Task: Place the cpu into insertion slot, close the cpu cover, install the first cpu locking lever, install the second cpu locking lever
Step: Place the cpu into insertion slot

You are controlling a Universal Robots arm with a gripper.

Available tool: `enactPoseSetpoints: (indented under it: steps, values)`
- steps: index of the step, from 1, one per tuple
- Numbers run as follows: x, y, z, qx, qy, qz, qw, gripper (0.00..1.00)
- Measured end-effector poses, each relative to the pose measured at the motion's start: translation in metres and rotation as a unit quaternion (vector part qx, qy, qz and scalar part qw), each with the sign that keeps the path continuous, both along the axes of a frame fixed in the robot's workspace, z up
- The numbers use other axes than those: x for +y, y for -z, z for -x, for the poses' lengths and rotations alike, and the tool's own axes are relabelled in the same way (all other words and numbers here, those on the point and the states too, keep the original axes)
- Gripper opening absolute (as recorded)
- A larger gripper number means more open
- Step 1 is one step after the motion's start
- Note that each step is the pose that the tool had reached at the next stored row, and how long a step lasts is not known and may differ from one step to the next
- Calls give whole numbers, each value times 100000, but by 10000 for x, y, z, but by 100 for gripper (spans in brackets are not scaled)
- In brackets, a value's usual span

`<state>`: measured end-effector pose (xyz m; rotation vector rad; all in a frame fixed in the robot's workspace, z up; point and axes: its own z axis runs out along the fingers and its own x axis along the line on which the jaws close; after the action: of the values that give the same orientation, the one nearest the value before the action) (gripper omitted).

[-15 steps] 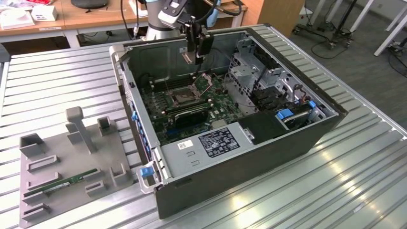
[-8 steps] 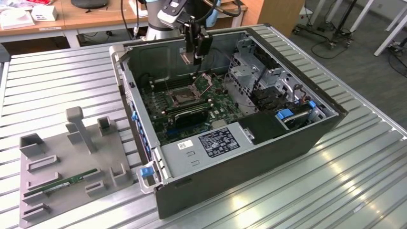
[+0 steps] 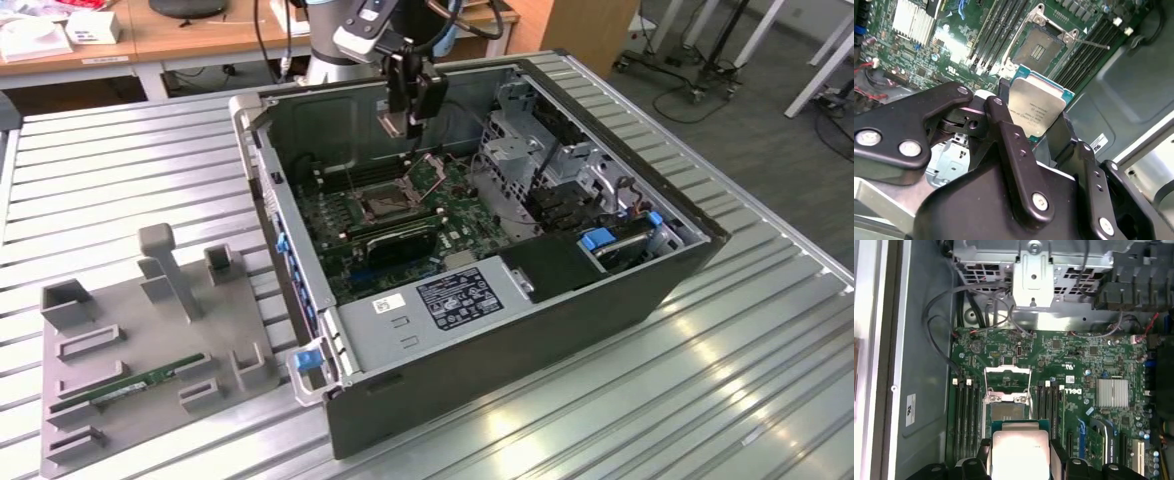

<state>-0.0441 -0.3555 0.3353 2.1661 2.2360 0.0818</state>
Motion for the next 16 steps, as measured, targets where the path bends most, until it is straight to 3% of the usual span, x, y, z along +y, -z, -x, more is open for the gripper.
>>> enactPoseSetpoints:
  steps: [4, 8, 11, 16]
  values:
    - [0, 60, 16, 5, -2272, 4, 99974, 55]
    - [0, 134, 24, 7, -2611, 5, 99966, 55]
    - [0, 179, 24, 15, -2137, 10, 99977, 55]
    - [0, 223, 24, 16, 690, 9, 99998, 55]
